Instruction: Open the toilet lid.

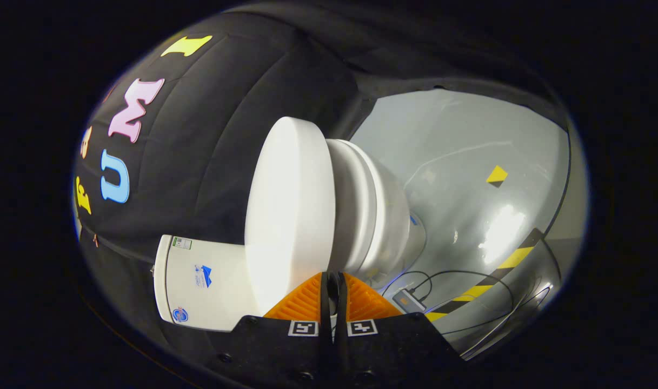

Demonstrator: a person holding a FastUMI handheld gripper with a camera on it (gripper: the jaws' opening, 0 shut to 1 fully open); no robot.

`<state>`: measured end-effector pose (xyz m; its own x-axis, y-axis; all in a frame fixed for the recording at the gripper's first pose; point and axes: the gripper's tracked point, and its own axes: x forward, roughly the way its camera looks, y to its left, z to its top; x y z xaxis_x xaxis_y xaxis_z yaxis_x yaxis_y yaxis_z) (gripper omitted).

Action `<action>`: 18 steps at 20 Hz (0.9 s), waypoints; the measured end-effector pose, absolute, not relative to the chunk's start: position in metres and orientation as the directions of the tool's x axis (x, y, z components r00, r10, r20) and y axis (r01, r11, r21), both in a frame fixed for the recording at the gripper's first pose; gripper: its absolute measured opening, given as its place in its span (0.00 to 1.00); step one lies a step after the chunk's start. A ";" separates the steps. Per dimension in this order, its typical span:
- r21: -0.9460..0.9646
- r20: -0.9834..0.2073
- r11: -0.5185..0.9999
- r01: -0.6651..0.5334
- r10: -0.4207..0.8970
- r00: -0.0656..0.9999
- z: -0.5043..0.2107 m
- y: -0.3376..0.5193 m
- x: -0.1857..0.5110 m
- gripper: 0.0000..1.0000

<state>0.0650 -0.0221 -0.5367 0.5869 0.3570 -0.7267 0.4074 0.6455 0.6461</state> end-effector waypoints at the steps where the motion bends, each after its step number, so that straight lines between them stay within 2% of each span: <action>1: 0.635 -0.728 0.664 0.396 0.341 0.595 -0.526 -0.020 0.068 0.05; 10: 0.497 -0.734 0.812 0.305 0.207 0.647 -0.419 0.029 0.076 0.05; 18: 0.327 -0.716 0.906 0.269 0.052 0.696 -0.364 0.077 0.076 0.05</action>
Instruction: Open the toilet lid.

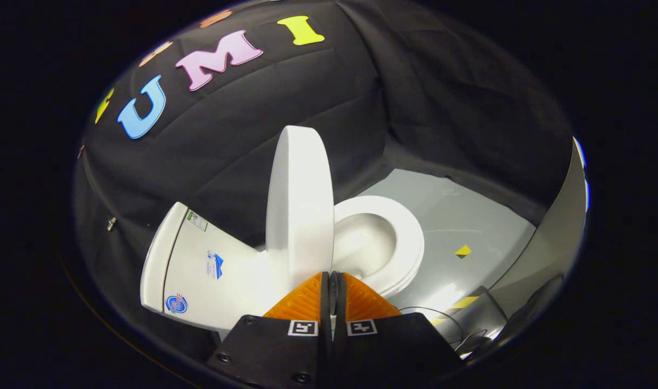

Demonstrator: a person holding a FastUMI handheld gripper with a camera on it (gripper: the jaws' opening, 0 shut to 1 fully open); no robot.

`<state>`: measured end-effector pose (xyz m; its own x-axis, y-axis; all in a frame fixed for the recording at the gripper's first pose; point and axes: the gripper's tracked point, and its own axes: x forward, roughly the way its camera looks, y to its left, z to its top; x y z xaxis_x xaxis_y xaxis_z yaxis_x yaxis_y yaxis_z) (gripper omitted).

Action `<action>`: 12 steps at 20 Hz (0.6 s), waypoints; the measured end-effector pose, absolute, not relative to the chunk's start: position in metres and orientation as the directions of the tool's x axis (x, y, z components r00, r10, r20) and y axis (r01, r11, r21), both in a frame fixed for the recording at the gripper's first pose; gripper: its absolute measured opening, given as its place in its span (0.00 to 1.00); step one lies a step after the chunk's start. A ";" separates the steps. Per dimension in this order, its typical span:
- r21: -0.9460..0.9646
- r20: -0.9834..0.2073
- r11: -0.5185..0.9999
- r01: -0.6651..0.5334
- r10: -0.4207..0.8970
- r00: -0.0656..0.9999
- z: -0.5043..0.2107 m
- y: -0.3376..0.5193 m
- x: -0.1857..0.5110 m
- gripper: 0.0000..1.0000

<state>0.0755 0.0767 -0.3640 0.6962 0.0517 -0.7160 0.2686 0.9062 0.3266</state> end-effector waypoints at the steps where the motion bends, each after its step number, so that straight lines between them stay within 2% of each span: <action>1: 0.313 -0.711 0.912 0.266 0.039 0.703 -0.359 0.083 0.076 0.05; 7: 0.200 -0.673 0.945 0.259 -0.060 0.737 -0.332 0.117 0.075 0.05; 12: 0.145 -0.624 0.964 0.223 -0.086 0.777 -0.308 0.158 0.073 0.05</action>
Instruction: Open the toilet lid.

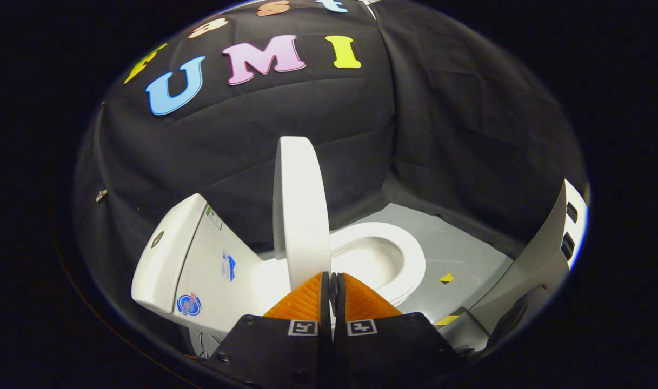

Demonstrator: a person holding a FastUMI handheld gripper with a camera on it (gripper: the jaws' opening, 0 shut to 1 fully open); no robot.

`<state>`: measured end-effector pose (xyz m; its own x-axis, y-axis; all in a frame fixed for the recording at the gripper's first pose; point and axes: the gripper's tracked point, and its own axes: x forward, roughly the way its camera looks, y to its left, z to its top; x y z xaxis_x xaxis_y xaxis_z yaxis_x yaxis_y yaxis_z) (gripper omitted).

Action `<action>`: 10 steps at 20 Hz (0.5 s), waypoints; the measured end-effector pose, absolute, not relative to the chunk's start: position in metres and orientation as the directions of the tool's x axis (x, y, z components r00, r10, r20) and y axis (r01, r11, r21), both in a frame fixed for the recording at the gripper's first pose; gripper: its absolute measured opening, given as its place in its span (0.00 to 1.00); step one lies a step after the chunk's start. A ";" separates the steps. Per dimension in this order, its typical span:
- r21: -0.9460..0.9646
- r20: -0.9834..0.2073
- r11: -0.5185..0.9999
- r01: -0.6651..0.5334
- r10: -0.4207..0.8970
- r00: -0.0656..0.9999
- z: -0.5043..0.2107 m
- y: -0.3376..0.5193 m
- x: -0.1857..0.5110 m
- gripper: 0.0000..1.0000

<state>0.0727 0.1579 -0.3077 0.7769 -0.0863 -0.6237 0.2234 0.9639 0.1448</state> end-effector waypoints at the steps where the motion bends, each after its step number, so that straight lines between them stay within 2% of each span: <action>1: 0.136 -0.617 0.967 0.217 -0.089 0.782 -0.303 0.166 0.072 0.05; 10: 0.068 -0.558 0.989 0.131 -0.071 0.827 -0.281 0.238 0.065 0.05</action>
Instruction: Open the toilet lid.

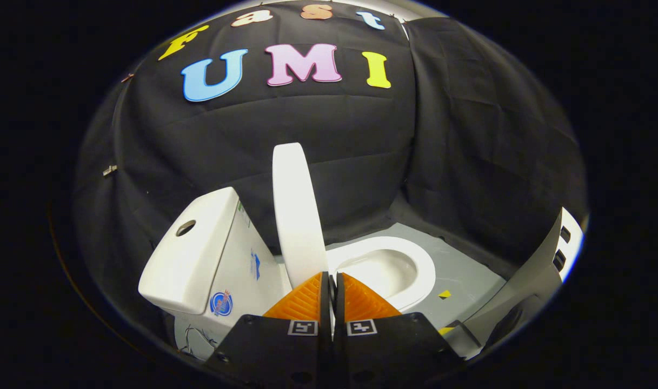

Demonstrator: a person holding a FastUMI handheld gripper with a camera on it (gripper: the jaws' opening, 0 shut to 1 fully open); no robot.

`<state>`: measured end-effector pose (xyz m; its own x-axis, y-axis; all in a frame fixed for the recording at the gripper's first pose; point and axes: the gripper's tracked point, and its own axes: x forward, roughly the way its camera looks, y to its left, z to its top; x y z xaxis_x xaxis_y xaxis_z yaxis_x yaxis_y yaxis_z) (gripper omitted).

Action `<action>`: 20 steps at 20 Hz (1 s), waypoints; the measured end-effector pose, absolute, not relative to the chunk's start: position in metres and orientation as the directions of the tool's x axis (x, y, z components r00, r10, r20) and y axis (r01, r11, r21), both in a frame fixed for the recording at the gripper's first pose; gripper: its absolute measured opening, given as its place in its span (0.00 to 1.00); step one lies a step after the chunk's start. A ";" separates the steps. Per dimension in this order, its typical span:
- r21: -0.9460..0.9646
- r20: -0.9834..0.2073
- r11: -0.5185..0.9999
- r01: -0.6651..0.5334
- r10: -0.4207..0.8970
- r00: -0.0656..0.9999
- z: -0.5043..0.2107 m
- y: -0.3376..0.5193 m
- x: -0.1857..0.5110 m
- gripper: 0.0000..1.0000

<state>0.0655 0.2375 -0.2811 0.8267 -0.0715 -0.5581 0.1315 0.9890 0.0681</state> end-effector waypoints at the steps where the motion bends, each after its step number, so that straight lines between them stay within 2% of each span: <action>1: 0.066 -0.554 0.990 0.121 -0.064 0.830 -0.281 0.246 0.065 0.05; 12: -0.028 -0.508 0.999 -0.034 0.015 0.861 -0.281 0.331 0.054 0.05; 20: -0.051 -0.496 0.998 -0.032 0.003 0.869 -0.276 0.333 0.056 0.05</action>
<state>0.0556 0.3335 -0.2763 0.8686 0.0029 -0.4956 -0.0323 0.9982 -0.0507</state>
